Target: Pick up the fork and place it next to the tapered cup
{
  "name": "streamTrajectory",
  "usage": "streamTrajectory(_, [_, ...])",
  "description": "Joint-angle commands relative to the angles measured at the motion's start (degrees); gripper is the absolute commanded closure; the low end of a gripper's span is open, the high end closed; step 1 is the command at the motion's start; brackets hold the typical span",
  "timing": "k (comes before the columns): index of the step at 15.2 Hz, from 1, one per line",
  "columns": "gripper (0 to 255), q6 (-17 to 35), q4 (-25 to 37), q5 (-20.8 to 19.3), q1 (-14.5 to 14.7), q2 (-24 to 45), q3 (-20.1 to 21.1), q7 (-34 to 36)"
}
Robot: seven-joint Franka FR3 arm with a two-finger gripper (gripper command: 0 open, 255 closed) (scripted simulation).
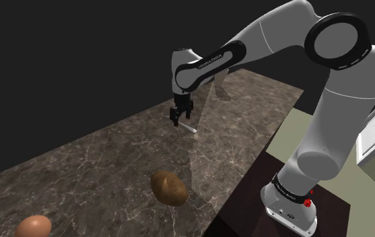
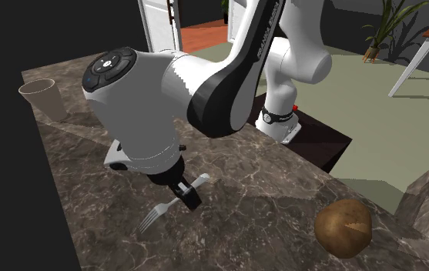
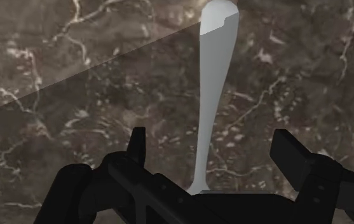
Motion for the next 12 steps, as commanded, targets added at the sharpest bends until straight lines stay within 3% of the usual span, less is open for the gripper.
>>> streamTrajectory(1, [0, 1.17, -0.62, -0.10, 0.02, 0.53, -0.03, 0.05])
streamTrajectory(9, [0, 1.16, -0.60, -0.10, 0.02, 0.54, -0.03, 0.05])
streamTrajectory(10, [255, 1.16, -0.60, -0.10, 0.02, 0.54, -0.03, 0.05])
streamTrajectory(12, [255, 1.16, -0.60, -0.10, 0.02, 0.54, -0.03, 0.05])
